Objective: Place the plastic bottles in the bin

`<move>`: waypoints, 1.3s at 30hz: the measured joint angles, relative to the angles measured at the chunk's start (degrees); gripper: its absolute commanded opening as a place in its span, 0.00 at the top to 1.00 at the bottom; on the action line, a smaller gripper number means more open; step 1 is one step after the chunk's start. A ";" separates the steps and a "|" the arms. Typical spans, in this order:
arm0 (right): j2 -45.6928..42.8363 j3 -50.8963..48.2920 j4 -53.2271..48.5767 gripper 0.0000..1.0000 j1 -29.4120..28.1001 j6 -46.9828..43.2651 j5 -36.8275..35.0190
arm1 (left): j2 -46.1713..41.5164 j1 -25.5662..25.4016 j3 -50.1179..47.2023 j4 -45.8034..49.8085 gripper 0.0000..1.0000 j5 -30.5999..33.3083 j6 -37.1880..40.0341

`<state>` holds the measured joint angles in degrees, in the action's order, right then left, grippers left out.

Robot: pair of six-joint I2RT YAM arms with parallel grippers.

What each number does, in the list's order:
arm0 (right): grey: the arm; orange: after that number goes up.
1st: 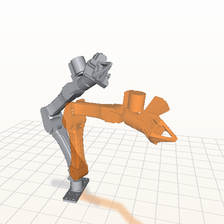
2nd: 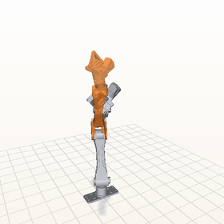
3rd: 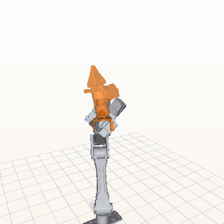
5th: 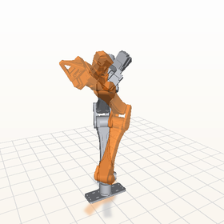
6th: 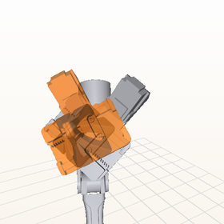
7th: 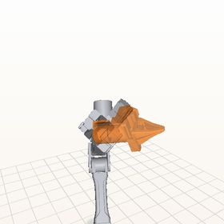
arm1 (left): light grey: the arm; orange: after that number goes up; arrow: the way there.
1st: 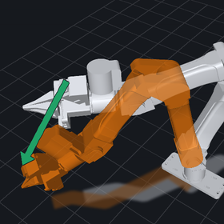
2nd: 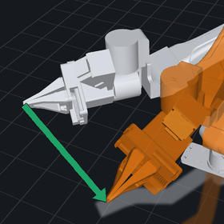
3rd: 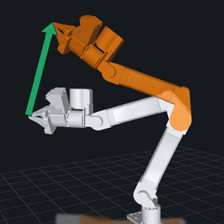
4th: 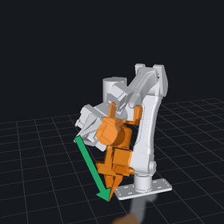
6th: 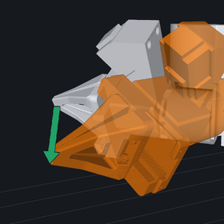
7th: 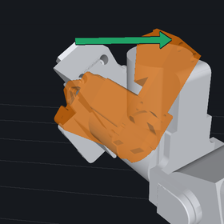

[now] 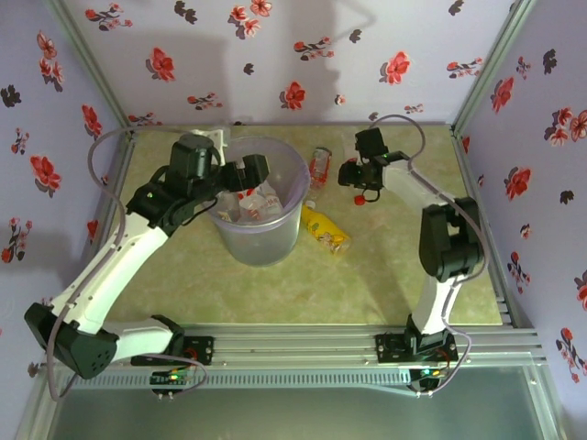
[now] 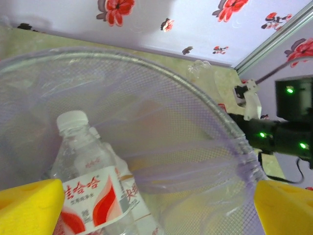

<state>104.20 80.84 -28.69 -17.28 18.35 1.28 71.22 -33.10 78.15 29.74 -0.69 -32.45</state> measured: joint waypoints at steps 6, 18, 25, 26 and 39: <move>-15.34 -10.23 0.07 0.45 0.13 -2.38 2.25 | 6.95 0.00 6.21 -4.52 0.00 -6.01 -0.22; -43.54 -21.38 4.02 0.49 -1.16 -4.90 19.19 | 16.65 -3.74 16.83 -9.81 0.02 -14.84 -2.14; -44.19 -21.66 5.46 0.49 -4.74 -4.90 23.04 | 21.86 -9.14 22.73 -10.01 0.02 -16.15 -1.97; -44.17 -21.68 5.86 0.49 -5.44 -4.90 23.26 | 22.56 -9.60 23.30 -10.03 0.02 -16.35 -1.97; -44.17 -21.84 8.70 0.49 -9.01 -5.99 24.68 | 27.10 -10.03 25.38 -10.71 0.25 -16.52 -3.17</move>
<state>60.03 59.00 -19.99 -26.28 12.36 25.96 98.32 -43.13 103.53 19.03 -17.21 -35.62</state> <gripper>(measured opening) 0.600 0.784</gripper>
